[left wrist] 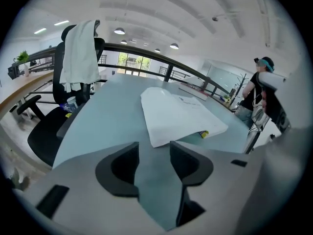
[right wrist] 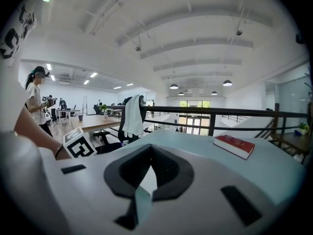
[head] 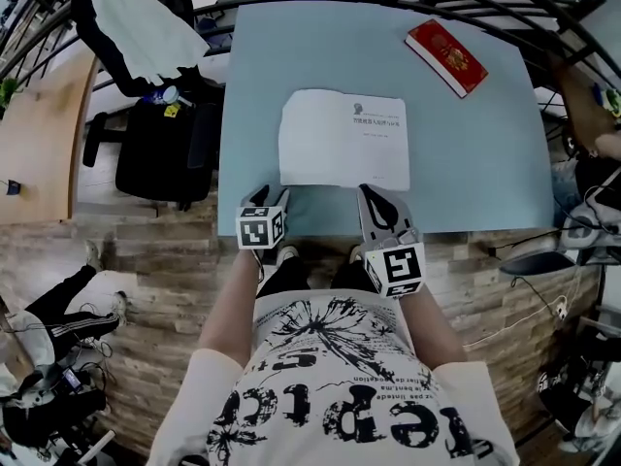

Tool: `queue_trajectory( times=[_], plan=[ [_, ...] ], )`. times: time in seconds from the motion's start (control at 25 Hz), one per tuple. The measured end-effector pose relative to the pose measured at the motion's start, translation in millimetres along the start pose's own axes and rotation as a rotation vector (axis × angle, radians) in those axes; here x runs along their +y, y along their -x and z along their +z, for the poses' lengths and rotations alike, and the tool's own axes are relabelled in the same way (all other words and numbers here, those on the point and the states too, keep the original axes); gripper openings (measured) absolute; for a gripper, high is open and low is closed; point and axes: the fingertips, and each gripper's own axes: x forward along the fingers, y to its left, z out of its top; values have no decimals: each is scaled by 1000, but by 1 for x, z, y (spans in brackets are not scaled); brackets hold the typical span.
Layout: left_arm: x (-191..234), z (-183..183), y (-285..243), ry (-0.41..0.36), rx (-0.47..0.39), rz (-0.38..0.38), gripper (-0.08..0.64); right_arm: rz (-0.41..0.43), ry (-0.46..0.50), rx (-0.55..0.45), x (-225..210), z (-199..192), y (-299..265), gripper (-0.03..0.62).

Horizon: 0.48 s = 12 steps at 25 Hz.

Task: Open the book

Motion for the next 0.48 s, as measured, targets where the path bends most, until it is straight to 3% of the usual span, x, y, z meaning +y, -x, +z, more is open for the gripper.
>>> queue_trajectory(
  times=[0.24, 0.48],
  plan=[
    [-8, 64, 33, -49, -168, -18, 186, -20, 16, -62, -7, 24, 0, 11],
    [-47, 152, 82, -103, -402, -108, 43, -46, 34, -158, -26, 61, 4, 11]
  ],
)
